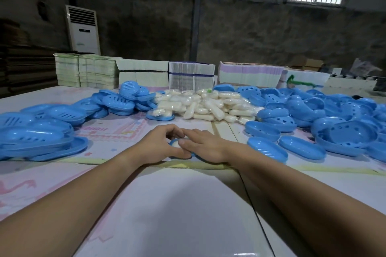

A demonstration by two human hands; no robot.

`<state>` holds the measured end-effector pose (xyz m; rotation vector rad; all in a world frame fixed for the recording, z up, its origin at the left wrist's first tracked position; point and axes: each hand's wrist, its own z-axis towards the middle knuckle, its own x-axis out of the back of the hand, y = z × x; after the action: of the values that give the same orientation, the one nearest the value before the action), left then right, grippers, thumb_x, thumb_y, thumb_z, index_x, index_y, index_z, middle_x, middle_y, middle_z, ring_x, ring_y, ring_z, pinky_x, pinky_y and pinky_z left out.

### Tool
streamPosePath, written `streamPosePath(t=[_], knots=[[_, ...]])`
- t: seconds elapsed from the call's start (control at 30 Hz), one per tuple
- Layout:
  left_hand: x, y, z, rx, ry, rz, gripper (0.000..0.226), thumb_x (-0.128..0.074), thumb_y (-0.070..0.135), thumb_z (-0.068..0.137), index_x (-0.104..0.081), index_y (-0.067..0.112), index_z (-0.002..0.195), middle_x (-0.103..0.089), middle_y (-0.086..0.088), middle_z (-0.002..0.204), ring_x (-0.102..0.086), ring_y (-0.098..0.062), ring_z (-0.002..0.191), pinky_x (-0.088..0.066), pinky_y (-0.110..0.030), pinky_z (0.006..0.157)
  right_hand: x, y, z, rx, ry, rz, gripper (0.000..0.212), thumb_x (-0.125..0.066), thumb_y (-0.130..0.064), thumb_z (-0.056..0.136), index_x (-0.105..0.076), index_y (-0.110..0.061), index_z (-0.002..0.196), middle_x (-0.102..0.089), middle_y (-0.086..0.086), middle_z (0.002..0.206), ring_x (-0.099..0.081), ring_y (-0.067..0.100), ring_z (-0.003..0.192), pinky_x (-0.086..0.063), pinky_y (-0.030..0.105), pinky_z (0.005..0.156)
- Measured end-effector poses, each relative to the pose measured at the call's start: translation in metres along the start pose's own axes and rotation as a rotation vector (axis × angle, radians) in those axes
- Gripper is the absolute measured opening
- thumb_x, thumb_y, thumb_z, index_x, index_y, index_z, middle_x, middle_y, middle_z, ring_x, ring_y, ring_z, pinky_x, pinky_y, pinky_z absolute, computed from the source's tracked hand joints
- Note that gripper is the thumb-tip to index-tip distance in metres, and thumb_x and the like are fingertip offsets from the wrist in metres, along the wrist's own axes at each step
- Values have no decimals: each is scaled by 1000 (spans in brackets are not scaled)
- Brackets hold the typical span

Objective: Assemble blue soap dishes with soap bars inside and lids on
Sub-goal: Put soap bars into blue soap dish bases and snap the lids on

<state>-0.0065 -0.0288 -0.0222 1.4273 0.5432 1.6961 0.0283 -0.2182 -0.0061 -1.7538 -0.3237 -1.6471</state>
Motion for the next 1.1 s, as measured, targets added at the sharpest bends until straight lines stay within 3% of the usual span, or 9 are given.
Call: streamPosePath(t=[0.2,0.3,0.4,0.47,0.53,0.6,0.7,0.87,1.1], knots=[[-1,-2,1,-10,-4,36,51,-87,59,48,-70,40,93,-70,18,100,-62,2,95,-42,-17,74,-2,0,-3,-2,64,89,52,-38,-53,99,-38,-34,147,-44,2,149,-36,25,136,-28,48,113],[0,-2,0,-1,-20,82,44,-90,53,60,-70,40,97,-67,17,101,-60,9,87,-42,-11,68,10,9,-10,-31,316,181,47,-47,-45,99,-49,-27,142,-48,0,147,-39,20,136,-29,36,112],[0,2,-2,21,-64,122,39,-89,48,69,-70,43,103,-61,25,106,-56,11,89,-41,-9,68,30,35,-18,-263,546,-83,44,-51,-37,96,-50,-26,138,-51,5,142,-42,27,130,-37,45,106],[-4,8,-4,4,-107,146,39,-86,50,70,-68,48,105,-58,28,114,-54,7,103,-41,-9,76,36,54,-25,-493,468,-294,48,-50,-37,93,-45,-26,140,-45,7,144,-36,32,132,-33,50,106],[-10,12,-5,-37,-133,145,38,-85,51,71,-67,50,105,-59,24,122,-55,3,113,-44,-11,88,36,67,-31,-654,345,-325,48,-50,-36,93,-44,-26,139,-44,8,144,-32,34,134,-32,52,105],[-14,13,-7,-64,-142,138,36,-83,53,71,-66,53,103,-57,23,123,-54,3,115,-46,-14,97,35,73,-33,-702,284,-299,39,-50,-32,92,-52,-25,131,-52,7,136,-42,32,127,-34,48,101],[-14,12,-9,-78,-167,153,45,-74,67,67,-61,60,109,-55,17,126,-50,-2,120,-45,-24,105,36,68,-30,-603,337,-314,27,-55,-25,88,-63,-28,114,-63,4,117,-54,28,112,-37,44,97],[-15,8,-5,-98,-117,194,51,-69,73,67,-62,53,113,-62,19,120,-55,-7,114,-50,-38,101,33,51,-23,-374,440,-303,44,-63,-19,82,-56,-34,123,-64,4,110,-52,25,108,-40,38,84],[-15,6,-4,-78,-85,221,58,-65,81,62,-62,53,113,-64,19,117,-56,-8,112,-50,-39,100,37,33,-25,-47,615,259,48,-62,-2,86,-61,-36,121,-57,-2,90,-54,12,80,-50,31,77]])
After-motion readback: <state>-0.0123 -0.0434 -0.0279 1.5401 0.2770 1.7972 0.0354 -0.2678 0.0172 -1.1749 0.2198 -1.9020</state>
